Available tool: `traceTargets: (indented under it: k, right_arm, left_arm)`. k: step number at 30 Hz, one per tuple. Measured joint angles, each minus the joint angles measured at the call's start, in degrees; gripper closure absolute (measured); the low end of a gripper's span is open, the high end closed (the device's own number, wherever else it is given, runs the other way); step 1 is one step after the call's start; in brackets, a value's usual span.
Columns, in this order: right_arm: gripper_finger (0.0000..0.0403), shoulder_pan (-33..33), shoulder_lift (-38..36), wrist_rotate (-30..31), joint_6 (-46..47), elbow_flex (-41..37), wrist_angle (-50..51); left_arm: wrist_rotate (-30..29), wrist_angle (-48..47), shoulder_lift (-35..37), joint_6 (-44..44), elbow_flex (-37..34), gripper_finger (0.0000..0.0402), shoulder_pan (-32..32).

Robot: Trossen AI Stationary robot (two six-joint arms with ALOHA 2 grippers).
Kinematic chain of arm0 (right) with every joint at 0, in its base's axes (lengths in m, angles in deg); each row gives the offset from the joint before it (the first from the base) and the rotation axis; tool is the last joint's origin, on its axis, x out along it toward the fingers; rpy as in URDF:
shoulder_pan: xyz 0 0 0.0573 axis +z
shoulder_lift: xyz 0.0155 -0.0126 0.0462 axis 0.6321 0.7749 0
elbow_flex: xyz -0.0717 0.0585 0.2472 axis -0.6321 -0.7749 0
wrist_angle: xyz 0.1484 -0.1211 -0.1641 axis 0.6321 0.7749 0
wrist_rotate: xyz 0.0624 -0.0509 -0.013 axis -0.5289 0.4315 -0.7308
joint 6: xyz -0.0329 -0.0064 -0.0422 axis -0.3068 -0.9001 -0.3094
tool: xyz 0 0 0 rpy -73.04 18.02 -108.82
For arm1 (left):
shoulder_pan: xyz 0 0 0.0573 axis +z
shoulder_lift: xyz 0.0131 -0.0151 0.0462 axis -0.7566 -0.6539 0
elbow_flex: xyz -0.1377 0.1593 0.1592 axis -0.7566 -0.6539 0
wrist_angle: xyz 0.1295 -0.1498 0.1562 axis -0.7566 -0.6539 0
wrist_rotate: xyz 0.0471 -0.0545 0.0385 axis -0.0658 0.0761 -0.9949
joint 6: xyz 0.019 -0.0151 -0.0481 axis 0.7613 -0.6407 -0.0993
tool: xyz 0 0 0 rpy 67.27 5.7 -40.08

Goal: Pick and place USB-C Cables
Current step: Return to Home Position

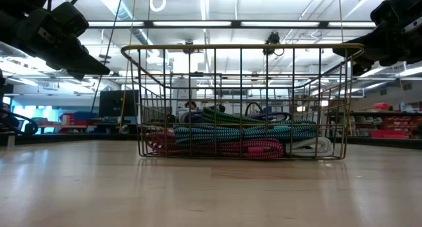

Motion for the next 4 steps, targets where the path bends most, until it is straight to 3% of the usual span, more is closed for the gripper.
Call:
traceTargets:
  k: [4]
  right_arm:
    - [0.0389,0.00,0.00,0.00,0.00,0.00,0.00]
  left_arm:
    - [0.00,0.00,0.00,0.00,0.00,0.0377,0.00]
